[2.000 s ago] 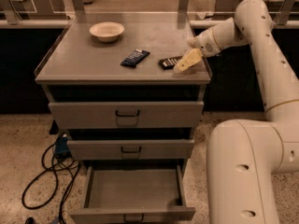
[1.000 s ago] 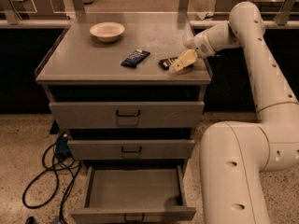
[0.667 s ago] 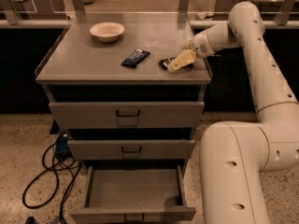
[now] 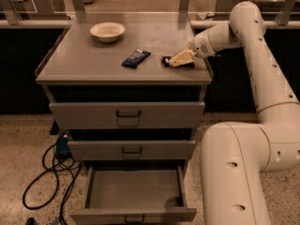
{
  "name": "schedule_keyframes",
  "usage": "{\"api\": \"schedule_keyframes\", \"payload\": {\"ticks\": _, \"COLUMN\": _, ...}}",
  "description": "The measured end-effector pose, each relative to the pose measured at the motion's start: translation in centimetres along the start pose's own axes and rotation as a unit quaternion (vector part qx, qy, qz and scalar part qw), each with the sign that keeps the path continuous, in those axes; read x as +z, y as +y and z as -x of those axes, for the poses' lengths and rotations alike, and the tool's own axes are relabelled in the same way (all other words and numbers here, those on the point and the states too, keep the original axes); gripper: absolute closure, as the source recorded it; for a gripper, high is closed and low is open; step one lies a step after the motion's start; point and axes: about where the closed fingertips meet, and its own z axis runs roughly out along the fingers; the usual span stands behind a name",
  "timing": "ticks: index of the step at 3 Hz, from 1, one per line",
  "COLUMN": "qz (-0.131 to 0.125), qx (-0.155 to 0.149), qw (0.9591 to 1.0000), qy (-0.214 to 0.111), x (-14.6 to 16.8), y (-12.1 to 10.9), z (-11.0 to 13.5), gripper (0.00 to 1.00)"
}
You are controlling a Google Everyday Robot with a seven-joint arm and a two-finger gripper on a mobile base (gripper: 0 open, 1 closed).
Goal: Place rxbar chocolate into bottom drawer
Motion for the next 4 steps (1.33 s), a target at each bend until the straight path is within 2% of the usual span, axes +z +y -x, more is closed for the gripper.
{"api": "schedule_keyframes", "payload": {"ticks": 1, "qz": 0.000, "qx": 0.000, "qw": 1.0000, "qy": 0.000, "x": 0.0, "y": 0.0, "z": 0.0, "gripper": 0.88}}
{"api": "schedule_keyframes", "payload": {"ticks": 2, "qz": -0.007, "qx": -0.008, "qw": 0.9999, "qy": 0.001, "x": -0.6, "y": 0.1, "z": 1.1, "gripper": 1.00}}
{"api": "schedule_keyframes", "payload": {"ticks": 3, "qz": -0.026, "qx": -0.026, "qw": 0.9992, "qy": 0.015, "x": -4.3, "y": 1.2, "z": 4.1, "gripper": 1.00}}
{"api": "schedule_keyframes", "payload": {"ticks": 4, "qz": -0.051, "qx": -0.058, "qw": 0.9968, "qy": 0.020, "x": -10.3, "y": 3.9, "z": 8.5, "gripper": 1.00}}
